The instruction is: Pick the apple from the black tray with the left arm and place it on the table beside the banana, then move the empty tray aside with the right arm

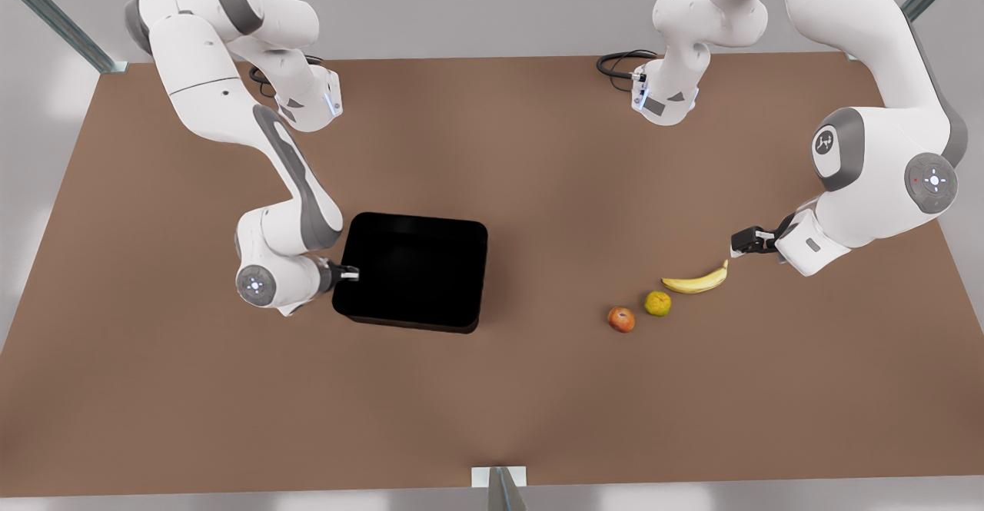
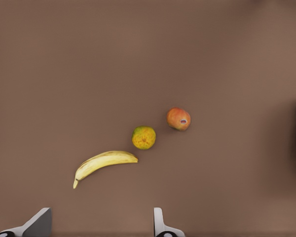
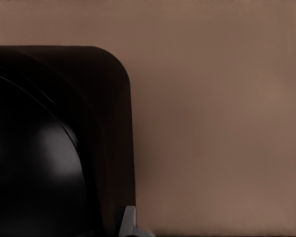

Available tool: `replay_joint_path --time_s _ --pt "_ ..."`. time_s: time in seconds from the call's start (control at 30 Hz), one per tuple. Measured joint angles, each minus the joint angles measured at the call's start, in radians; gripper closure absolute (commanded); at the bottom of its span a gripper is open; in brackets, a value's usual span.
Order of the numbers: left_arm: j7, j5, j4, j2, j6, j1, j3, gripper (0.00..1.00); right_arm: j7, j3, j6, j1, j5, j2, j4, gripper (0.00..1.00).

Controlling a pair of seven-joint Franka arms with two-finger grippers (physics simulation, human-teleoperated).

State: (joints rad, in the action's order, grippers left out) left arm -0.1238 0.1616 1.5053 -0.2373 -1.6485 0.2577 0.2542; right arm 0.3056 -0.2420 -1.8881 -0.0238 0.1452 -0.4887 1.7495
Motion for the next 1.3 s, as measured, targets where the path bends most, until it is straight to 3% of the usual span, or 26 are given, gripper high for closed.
replay_joint_path --time_s 0.37,0.67,0.97,1.0,1.03,1.1,1.2,1.3 --pt "-0.004 0.0 -0.003 -0.001 0.001 -0.001 0.001 0.0 -0.148 0.258 0.254 -0.003 -0.009 0.084 -0.098 0.93" --pt "0.003 -0.003 -0.021 -0.016 -0.001 0.002 -0.006 0.0 -0.36 0.468 0.324 -0.001 -0.055 0.061 -0.125 0.93" --pt "0.008 -0.021 -0.023 -0.023 -0.007 0.023 -0.007 0.0 -0.549 0.519 0.27 0.001 -0.062 -0.111 -0.208 0.93" --pt "0.01 -0.026 -0.023 -0.024 -0.007 0.027 -0.007 0.0 -0.565 0.519 0.261 0.001 -0.062 -0.127 -0.22 0.9" --pt "0.011 -0.03 -0.024 -0.024 -0.008 0.029 -0.008 0.0 -0.58 0.519 0.254 0.001 -0.064 -0.136 -0.229 0.68" --pt "0.013 -0.03 -0.034 -0.025 -0.008 0.029 -0.008 0.0 -0.606 0.52 0.242 0.001 -0.069 -0.14 -0.242 0.0" --pt "0.015 -0.033 -0.064 -0.037 -0.009 0.029 -0.008 0.0 -0.637 0.503 0.259 -0.003 -0.077 -0.114 -0.338 0.0" --pt "0.017 -0.038 -0.068 -0.04 -0.009 0.029 -0.008 0.0 -0.639 0.362 0.36 0.002 -0.077 -0.038 -0.544 0.0"
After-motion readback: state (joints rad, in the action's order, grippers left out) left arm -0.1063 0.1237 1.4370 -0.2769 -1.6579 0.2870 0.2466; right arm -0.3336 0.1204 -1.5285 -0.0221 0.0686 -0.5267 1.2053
